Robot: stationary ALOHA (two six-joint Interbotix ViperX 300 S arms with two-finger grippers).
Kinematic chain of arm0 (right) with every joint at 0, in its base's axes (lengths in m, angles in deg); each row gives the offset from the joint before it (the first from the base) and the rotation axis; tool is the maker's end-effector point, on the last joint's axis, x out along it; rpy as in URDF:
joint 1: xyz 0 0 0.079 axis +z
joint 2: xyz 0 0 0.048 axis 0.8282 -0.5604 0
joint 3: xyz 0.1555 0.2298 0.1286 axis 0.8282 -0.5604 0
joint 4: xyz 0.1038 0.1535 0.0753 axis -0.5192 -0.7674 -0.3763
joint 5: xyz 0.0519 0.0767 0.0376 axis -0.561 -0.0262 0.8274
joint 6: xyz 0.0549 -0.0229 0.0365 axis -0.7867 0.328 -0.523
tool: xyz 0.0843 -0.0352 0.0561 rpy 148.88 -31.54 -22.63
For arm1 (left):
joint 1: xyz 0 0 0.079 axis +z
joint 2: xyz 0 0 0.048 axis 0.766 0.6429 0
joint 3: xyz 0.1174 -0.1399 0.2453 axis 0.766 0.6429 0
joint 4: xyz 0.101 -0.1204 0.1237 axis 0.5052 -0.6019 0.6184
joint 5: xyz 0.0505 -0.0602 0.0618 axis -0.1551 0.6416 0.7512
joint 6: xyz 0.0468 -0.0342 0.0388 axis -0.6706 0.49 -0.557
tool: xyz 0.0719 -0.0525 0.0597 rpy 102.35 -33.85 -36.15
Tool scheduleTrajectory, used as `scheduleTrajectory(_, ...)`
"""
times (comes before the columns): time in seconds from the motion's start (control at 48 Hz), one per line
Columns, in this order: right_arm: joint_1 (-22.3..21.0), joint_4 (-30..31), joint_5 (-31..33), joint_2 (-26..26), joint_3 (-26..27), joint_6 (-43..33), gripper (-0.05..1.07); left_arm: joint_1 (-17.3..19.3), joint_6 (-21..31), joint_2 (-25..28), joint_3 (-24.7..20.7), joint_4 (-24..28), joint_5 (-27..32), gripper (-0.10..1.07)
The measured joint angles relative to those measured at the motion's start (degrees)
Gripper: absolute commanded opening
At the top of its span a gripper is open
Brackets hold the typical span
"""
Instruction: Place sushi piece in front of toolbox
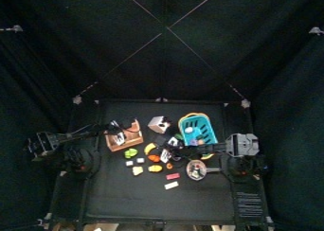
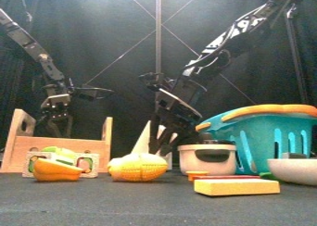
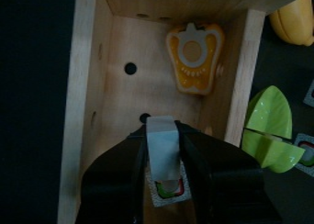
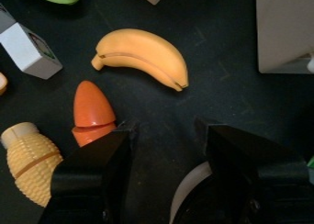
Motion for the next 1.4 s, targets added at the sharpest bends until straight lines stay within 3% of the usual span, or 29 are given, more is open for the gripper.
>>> scheduleTrajectory(0.229,0.0,0.09,0.0,0.0,0.0,0.0,0.87,-0.79,0.0,-1.49,0.0,0.0,0.26,0.61)
scheduleTrajectory(0.354,0.0,0.0,0.26,-0.09,0.0,0.0,0.87,-3.43,0.0,-4.83,-0.18,-0.09,1.49,0.61)
scheduleTrajectory(0.5,0.0,0.0,0.97,0.0,0.0,0.09,0.87,-8.88,-0.35,-9.67,-0.09,-1.05,2.37,0.61)
scheduleTrajectory(0.625,0.0,0.09,1.23,0.0,0.0,0.0,0.87,-16.44,-0.09,-13.18,1.05,-1.58,1.93,0.61)
scheduleTrajectory(0.854,0.0,0.09,1.32,0.09,0.0,0.09,0.87,-25.75,0.09,-17.14,2.46,-1.67,-1.76,0.61)
scheduleTrajectory(1.0,0.0,-0.09,1.41,0.09,0.0,0.0,0.87,-29.88,-0.09,-16.61,3.96,-3.43,-6.33,0.61)
scheduleTrajectory(1.229,-0.09,-0.18,1.41,0.09,0.0,0.0,0.87,-36.56,-0.09,-11.95,7.65,-10.81,-18.11,0.61)
scheduleTrajectory(1.396,-0.09,-0.18,1.41,0.09,0.0,0.0,0.87,-37.18,-0.09,-8.61,7.65,-12.48,-22.68,0.61)
